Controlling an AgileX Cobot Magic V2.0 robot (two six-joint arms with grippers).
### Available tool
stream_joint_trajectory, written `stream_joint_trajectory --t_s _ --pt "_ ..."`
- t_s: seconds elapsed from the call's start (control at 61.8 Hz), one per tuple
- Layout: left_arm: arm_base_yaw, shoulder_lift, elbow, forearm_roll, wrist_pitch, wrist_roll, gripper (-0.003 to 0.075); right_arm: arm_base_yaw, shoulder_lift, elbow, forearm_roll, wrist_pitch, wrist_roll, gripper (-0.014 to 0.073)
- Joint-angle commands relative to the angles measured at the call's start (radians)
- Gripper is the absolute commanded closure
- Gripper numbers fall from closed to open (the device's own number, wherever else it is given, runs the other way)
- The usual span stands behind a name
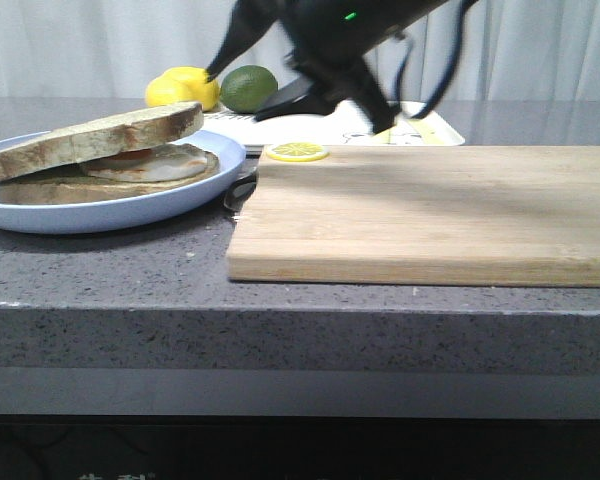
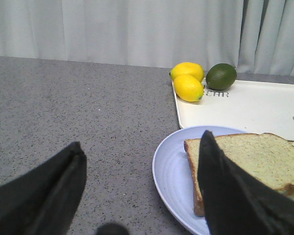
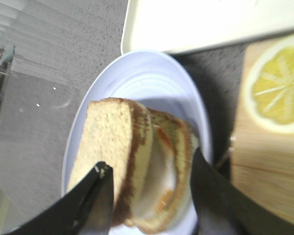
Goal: Place bread and move sandwich to tray
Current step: 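Lay the bread slice on top of the egg toast and release, then withdraw the right gripper back over the cutting board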
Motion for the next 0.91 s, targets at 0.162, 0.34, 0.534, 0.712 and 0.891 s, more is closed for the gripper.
stream_joint_trajectory --t_s 0.162,0.34,0.534,0.712,0.891 --pt "-0.003 0.011 -0.033 -0.001 -0.082 -0.002 0.0251 -0.066 -0.269 0.062 -0.423 0.16 -0.012 0.0495" --pt "-0.003 0.011 -0.033 -0.001 -0.082 -0.002 0.0251 -0.174 -0.39 0.072 -0.574 0.334 -0.008 0.0653" --pt "-0.003 0.011 -0.033 -0.001 -0.082 -0.002 0.0251 -0.334 -0.508 0.072 -0.795 0.403 0.158 0.0655" --pt "-0.003 0.011 -0.033 -0.001 -0.082 -0.002 0.0251 -0.434 -0.616 0.098 -1.177 0.444 0.413 0.0655" --pt "-0.003 0.011 -0.033 -0.001 -0.082 -0.002 0.0251 -0.435 -0.8 0.256 -1.333 0.302 0.541 0.0655"
